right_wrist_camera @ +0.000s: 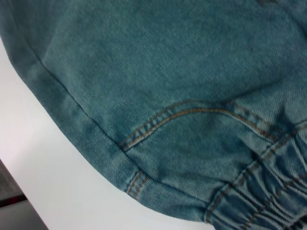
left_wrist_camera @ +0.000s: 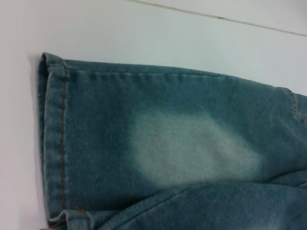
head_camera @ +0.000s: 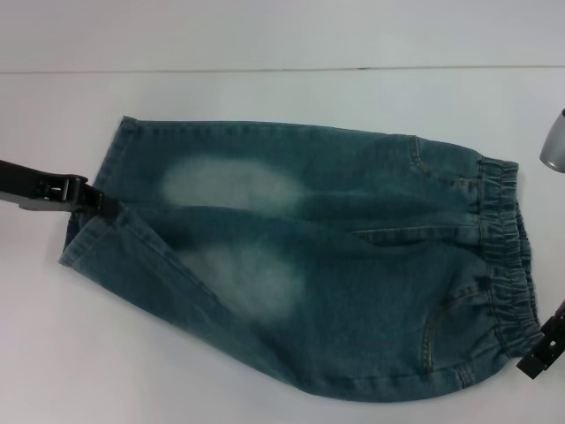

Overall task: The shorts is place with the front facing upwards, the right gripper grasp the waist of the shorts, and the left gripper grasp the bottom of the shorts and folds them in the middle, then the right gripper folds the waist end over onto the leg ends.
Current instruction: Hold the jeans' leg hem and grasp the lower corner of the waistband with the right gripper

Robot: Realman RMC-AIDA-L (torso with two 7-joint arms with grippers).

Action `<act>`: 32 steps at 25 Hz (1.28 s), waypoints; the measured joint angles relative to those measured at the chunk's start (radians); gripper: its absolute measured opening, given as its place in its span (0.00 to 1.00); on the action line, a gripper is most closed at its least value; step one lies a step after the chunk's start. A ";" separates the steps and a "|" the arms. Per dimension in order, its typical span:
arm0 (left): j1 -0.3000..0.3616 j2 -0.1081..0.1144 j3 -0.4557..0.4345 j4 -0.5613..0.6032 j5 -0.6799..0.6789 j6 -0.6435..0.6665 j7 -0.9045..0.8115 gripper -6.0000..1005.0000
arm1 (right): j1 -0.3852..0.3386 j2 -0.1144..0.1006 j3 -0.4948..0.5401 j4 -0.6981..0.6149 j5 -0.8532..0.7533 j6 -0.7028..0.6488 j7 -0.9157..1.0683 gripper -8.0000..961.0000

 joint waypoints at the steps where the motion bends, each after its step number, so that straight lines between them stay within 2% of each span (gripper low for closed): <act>1: -0.001 0.000 0.000 0.000 0.000 -0.002 0.000 0.04 | 0.002 0.001 0.000 0.001 0.000 0.000 0.000 0.99; 12: -0.005 0.002 0.000 -0.013 0.000 -0.020 0.000 0.04 | 0.028 0.003 -0.031 0.046 -0.004 0.024 0.001 0.99; 23: -0.006 0.007 0.000 -0.012 0.000 -0.021 0.000 0.04 | 0.036 0.007 -0.017 0.046 0.043 0.037 -0.003 0.99; 32: -0.006 0.007 -0.001 -0.012 0.000 -0.022 0.000 0.04 | 0.024 -0.007 0.004 0.037 0.130 0.019 -0.021 0.99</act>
